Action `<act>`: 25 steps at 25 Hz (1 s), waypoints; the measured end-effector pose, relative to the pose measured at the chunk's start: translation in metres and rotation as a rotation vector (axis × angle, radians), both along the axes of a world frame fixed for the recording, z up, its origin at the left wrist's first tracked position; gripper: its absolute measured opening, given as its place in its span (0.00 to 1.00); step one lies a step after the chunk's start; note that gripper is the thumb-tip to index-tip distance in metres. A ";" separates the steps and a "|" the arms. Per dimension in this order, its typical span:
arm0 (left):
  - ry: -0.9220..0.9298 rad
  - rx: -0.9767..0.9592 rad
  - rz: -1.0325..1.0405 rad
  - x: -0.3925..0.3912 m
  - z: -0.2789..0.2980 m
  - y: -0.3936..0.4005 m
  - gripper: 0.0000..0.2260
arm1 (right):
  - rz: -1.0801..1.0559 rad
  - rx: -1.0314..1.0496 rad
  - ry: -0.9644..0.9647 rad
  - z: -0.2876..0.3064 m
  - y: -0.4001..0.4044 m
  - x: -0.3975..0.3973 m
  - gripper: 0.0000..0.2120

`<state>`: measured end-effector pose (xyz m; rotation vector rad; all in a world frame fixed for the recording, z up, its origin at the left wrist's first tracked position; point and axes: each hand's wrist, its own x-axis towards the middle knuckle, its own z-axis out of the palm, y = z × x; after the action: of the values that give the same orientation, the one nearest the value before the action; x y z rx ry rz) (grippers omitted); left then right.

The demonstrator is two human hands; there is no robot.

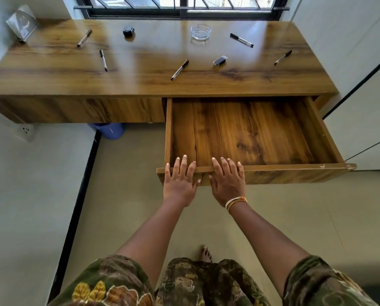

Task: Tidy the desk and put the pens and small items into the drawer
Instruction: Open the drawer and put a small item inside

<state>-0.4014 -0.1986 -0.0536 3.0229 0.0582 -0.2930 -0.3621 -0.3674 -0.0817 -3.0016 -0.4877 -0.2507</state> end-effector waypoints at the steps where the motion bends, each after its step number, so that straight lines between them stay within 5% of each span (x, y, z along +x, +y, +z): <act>1: 0.004 -0.001 -0.002 -0.005 0.000 -0.001 0.27 | -0.001 -0.001 -0.003 0.000 -0.001 -0.006 0.25; 25: -0.038 -0.053 -0.036 -0.079 0.008 -0.015 0.21 | -0.068 -0.074 0.040 0.018 -0.006 -0.087 0.25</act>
<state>-0.4802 -0.2135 -0.0457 2.9782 -0.0068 -0.2368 -0.4490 -0.3732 -0.0634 -3.0926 -0.4002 -0.1806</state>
